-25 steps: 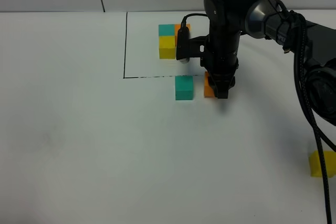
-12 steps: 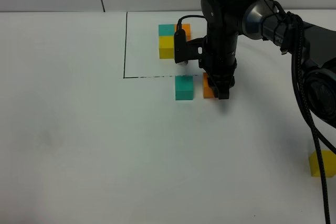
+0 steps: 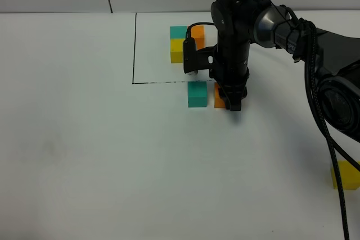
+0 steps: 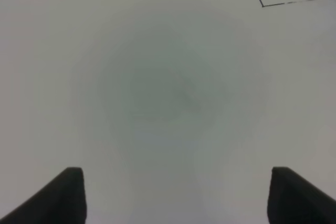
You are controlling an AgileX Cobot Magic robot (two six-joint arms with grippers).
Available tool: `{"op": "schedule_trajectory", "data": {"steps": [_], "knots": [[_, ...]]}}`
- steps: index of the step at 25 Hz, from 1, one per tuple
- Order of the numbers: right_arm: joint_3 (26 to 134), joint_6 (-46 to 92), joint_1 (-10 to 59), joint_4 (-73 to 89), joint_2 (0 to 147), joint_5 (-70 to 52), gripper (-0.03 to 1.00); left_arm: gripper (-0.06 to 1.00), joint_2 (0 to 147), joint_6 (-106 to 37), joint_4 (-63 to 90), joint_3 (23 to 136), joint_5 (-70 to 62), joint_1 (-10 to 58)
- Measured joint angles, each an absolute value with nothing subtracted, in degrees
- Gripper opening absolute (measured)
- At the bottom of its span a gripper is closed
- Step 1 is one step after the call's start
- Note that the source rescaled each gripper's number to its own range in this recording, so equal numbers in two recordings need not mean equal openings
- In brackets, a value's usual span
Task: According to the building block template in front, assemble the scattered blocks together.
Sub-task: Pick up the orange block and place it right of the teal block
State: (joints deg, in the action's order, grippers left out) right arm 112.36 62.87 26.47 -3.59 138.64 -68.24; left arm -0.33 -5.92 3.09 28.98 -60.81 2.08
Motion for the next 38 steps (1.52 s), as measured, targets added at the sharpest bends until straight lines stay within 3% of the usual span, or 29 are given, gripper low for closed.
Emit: {"op": "schedule_trajectory", "data": {"steps": [38], "knots": [[112.47,61.64,27.11,-1.26,139.22,-65.49,0.01,0.62,-0.33,-5.79,3.09,28.98,-60.81,2.08]]}}
